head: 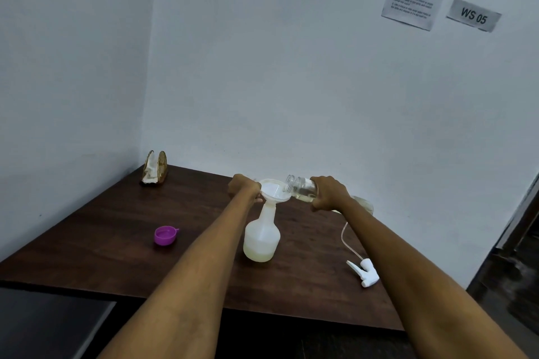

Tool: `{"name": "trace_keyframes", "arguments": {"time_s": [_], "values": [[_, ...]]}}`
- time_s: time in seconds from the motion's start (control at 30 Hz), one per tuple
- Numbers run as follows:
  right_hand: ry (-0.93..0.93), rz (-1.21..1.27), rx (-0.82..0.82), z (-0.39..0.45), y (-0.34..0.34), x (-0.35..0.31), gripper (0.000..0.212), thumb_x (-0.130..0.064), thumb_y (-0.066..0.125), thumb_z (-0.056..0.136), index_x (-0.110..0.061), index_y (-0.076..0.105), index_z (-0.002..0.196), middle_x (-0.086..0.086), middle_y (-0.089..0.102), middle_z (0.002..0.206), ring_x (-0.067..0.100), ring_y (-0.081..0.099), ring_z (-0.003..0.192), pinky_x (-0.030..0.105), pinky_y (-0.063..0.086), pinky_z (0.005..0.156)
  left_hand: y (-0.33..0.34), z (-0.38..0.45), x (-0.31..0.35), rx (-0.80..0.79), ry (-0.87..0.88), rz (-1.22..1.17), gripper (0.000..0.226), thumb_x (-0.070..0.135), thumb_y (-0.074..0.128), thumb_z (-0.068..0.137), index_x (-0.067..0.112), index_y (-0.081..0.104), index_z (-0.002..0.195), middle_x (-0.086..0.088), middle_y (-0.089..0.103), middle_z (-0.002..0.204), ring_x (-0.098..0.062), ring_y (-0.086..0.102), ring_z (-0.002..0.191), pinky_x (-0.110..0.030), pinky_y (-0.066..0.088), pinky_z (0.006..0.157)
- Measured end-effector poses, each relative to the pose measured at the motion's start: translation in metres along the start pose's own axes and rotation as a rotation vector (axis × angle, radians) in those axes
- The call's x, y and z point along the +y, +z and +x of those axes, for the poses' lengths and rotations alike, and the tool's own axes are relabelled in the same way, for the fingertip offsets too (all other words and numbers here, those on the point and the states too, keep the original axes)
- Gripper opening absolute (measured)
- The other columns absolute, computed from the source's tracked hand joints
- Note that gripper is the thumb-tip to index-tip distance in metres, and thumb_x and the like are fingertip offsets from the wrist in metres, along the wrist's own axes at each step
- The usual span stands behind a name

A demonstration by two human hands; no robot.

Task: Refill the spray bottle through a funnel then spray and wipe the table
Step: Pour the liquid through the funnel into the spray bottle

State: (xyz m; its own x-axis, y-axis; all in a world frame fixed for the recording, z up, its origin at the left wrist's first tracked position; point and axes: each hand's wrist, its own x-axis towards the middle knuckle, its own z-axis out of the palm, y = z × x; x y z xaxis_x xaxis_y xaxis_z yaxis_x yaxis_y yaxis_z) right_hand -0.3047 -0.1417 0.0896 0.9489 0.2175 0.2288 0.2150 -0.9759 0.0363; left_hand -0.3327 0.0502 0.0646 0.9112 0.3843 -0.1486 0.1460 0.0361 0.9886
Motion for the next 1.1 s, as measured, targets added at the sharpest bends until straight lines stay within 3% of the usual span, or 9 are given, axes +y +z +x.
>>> {"name": "trace_keyframes", "arguments": {"time_s": [0.23, 0.37, 0.43, 0.53, 0.6, 0.7, 0.87, 0.97, 1.1], "values": [[0.013, 0.044, 0.000, 0.000, 0.002, -0.002, 0.032, -0.018, 0.073, 0.065, -0.013, 0.053, 0.090, 0.006, 0.065, 0.100, 0.026, 0.059, 0.094, 0.027, 0.036, 0.065, -0.003, -0.006, 0.002, -0.015, -0.009, 0.022, 0.022, -0.002, 0.058, 0.092, -0.012, 0.063, 0.110, -0.028, 0.067, 0.110, -0.032, 0.071, 0.097, -0.033, 0.057, 0.059], [0.018, 0.068, 0.001, -0.001, 0.001, 0.000, 0.033, -0.018, 0.073, 0.064, -0.016, 0.049, 0.085, 0.006, 0.064, 0.098, 0.027, 0.059, 0.093, 0.027, 0.035, 0.064, -0.003, -0.007, 0.003, -0.021, -0.006, 0.039, 0.022, -0.003, 0.059, 0.091, -0.012, 0.062, 0.111, -0.028, 0.067, 0.111, -0.032, 0.072, 0.087, -0.034, 0.057, 0.060], [0.023, 0.076, -0.004, -0.002, 0.002, 0.000, 0.033, -0.017, 0.073, 0.064, -0.017, 0.046, 0.083, 0.006, 0.063, 0.094, 0.025, 0.057, 0.087, 0.027, 0.035, 0.063, -0.004, -0.008, 0.002, -0.020, 0.000, 0.055, 0.022, -0.003, 0.059, 0.090, -0.012, 0.063, 0.110, -0.028, 0.067, 0.110, -0.032, 0.073, 0.090, -0.027, 0.055, 0.049], [0.030, 0.092, -0.010, -0.003, 0.004, 0.000, 0.033, -0.016, 0.073, 0.063, -0.017, 0.046, 0.083, 0.006, 0.064, 0.096, 0.023, 0.055, 0.084, 0.027, 0.035, 0.064, -0.004, -0.008, 0.001, -0.024, 0.011, 0.074, 0.021, -0.003, 0.059, 0.090, -0.011, 0.064, 0.110, -0.027, 0.068, 0.110, -0.026, 0.068, 0.065, -0.021, 0.047, 0.035], [0.033, 0.095, -0.006, -0.004, 0.006, 0.001, 0.033, -0.016, 0.074, 0.063, -0.016, 0.052, 0.087, 0.006, 0.066, 0.101, 0.026, 0.059, 0.092, 0.027, 0.036, 0.065, -0.003, -0.007, 0.001, -0.021, 0.012, 0.074, 0.022, -0.003, 0.058, 0.090, -0.011, 0.063, 0.111, -0.027, 0.068, 0.110, -0.026, 0.069, 0.066, -0.022, 0.050, 0.038], [0.036, 0.089, -0.002, -0.003, 0.009, 0.003, 0.040, -0.017, 0.075, 0.063, -0.011, 0.059, 0.099, 0.006, 0.066, 0.103, 0.027, 0.060, 0.096, 0.027, 0.038, 0.066, -0.003, -0.004, -0.001, -0.011, 0.005, 0.065, 0.021, -0.005, 0.059, 0.090, -0.010, 0.063, 0.110, -0.027, 0.068, 0.109, -0.031, 0.073, 0.093, -0.024, 0.052, 0.042], [0.022, 0.095, 0.005, -0.001, 0.010, 0.001, 0.030, -0.017, 0.071, 0.064, -0.017, 0.048, 0.083, 0.007, 0.066, 0.097, 0.027, 0.059, 0.091, 0.027, 0.035, 0.064, -0.001, 0.002, -0.002, -0.030, 0.020, 0.057, 0.020, -0.004, 0.059, 0.089, -0.011, 0.065, 0.107, -0.028, 0.068, 0.108, -0.022, 0.063, 0.051, -0.027, 0.054, 0.053], [0.018, 0.091, 0.018, -0.002, 0.009, -0.002, 0.030, -0.017, 0.070, 0.065, -0.018, 0.046, 0.082, 0.007, 0.067, 0.096, 0.023, 0.053, 0.080, 0.026, 0.035, 0.063, -0.002, 0.003, -0.004, -0.024, 0.026, 0.064, 0.021, -0.006, 0.058, 0.089, -0.012, 0.064, 0.108, -0.028, 0.068, 0.110, -0.031, 0.073, 0.079, -0.026, 0.054, 0.051], [0.017, 0.065, 0.024, -0.002, 0.010, -0.002, 0.029, -0.016, 0.070, 0.064, -0.015, 0.052, 0.087, 0.007, 0.066, 0.094, 0.026, 0.060, 0.087, 0.026, 0.036, 0.063, -0.001, 0.004, -0.004, -0.029, 0.025, 0.071, 0.020, -0.005, 0.059, 0.090, -0.011, 0.065, 0.107, -0.027, 0.068, 0.109, -0.031, 0.071, 0.073, -0.026, 0.053, 0.051]]}}
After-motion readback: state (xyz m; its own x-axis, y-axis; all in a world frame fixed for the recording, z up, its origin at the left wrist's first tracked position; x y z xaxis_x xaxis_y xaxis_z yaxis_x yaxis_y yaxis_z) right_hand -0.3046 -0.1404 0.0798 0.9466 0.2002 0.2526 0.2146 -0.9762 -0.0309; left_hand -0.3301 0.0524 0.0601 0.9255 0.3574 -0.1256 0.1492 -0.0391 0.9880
